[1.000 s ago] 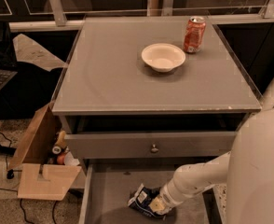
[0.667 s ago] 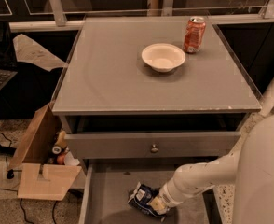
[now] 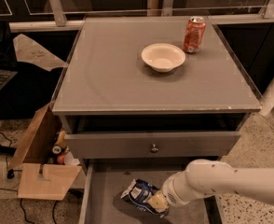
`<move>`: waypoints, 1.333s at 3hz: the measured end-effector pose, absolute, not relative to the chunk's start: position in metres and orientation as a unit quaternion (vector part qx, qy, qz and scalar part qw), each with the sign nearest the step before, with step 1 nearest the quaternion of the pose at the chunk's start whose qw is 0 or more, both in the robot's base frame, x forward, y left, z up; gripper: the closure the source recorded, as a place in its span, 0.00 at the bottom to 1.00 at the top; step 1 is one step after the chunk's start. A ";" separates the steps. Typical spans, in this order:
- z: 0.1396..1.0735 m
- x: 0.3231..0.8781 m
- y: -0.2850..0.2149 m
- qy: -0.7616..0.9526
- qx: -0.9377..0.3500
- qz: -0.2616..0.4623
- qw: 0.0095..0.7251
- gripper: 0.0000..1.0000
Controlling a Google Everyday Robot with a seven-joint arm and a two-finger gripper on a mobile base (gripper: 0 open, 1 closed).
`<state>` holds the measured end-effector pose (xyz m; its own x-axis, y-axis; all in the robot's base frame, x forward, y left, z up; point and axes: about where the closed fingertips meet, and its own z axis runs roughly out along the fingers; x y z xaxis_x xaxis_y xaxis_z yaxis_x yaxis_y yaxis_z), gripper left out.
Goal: Pick blue chip bag from middle drawer and place on counter
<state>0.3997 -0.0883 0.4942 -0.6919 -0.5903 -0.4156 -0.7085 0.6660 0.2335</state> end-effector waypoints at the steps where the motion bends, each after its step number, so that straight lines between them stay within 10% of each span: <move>1: 0.559 0.379 -0.075 0.872 -0.395 0.229 0.174 1.00; 4: 0.672 0.355 -0.101 0.823 -0.452 0.260 0.226 1.00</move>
Offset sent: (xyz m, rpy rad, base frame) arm -0.0676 -0.0269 0.1944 0.2072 -0.1490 0.2678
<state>0.3545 -0.1008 0.6720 -0.4888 -0.6270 -0.6065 -0.8616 0.4558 0.2231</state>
